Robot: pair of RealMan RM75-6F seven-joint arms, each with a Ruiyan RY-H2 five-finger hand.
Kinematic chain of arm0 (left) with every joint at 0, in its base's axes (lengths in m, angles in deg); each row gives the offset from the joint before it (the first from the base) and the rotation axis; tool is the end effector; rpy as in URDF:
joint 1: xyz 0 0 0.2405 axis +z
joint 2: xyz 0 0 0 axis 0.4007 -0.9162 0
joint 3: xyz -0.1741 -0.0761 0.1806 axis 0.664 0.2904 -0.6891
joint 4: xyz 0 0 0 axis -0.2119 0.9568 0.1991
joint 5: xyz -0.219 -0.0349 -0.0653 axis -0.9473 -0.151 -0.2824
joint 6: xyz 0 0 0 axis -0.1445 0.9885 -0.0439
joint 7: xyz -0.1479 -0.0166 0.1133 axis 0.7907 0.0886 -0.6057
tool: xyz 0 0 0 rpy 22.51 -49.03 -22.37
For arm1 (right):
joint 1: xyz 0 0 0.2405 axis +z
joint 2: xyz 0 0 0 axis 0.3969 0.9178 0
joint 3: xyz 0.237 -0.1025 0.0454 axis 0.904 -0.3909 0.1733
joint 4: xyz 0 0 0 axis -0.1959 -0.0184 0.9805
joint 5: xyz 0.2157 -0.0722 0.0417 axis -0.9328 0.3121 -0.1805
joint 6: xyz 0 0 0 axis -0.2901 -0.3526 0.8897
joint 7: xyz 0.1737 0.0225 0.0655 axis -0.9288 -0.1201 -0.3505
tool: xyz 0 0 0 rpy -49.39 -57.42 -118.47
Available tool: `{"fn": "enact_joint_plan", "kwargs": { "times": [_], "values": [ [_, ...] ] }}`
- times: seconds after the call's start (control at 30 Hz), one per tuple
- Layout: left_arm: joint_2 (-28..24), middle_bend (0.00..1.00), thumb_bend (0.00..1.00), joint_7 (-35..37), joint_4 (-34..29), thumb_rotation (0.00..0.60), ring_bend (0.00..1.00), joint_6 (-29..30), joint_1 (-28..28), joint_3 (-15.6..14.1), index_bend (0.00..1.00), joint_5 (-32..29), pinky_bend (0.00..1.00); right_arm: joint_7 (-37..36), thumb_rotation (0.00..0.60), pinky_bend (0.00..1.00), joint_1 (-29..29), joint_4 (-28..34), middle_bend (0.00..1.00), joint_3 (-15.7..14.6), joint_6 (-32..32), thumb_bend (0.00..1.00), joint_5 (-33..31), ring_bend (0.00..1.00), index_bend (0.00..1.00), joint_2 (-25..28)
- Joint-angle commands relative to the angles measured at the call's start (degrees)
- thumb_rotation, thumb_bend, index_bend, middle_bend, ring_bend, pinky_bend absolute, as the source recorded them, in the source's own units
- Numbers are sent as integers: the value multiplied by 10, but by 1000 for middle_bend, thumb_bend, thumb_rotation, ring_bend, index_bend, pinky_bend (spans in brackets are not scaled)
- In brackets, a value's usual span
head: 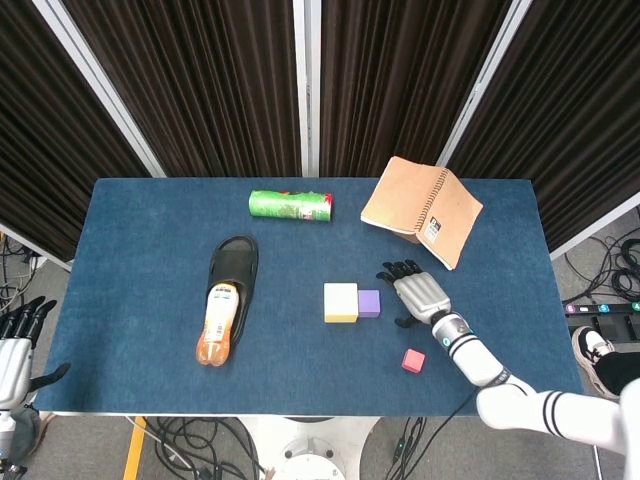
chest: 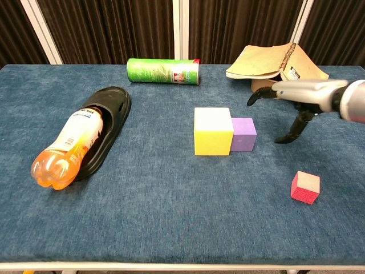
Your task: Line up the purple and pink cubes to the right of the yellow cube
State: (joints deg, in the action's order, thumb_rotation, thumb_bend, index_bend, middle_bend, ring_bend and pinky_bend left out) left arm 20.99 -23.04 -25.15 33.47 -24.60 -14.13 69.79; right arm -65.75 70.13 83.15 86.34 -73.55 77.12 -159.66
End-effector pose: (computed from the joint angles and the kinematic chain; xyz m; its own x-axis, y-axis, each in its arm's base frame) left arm -0.3581 0.1996 0.1386 0.4571 0.0116 0.8893 0.8858 0.0839 -0.4564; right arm -0.1890 -0.3822 -0.0437 0.5189 -0.4461 0.7292 -0.8502 -0.3581 0.3859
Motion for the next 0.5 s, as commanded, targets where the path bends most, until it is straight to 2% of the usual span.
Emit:
{"fn": "enact_joint_plan", "kwargs": {
  "times": [0.03,0.17,0.27,0.37,0.5],
  "values": [
    [-1,200,0,-1,-2,600,146,0,0,0,169,0,166,-28,600,0,-48,61,30,-36,-60,139,113,0,140,66],
    [-3,200,0,-8,-8,600,146,2,-1,0,169,4,166,-77,600,0,-86,74,48,-85,-98,146,233,0,227,111],
    [-5,200,0,-14,-14,600,146,3,-3,1,169,7,166,-89,600,0,-108,59,59,-115,-122,152,297,0,292,119],
    [-7,200,0,-21,-22,600,146,1,-7,2,169,11,166,-91,600,0,-123,37,64,-131,-144,165,345,0,323,112],
    [-11,200,0,-27,-31,600,146,3,-7,2,169,11,166,-89,600,0,-136,-3,66,-137,-159,175,382,0,337,90]
  ]
}}
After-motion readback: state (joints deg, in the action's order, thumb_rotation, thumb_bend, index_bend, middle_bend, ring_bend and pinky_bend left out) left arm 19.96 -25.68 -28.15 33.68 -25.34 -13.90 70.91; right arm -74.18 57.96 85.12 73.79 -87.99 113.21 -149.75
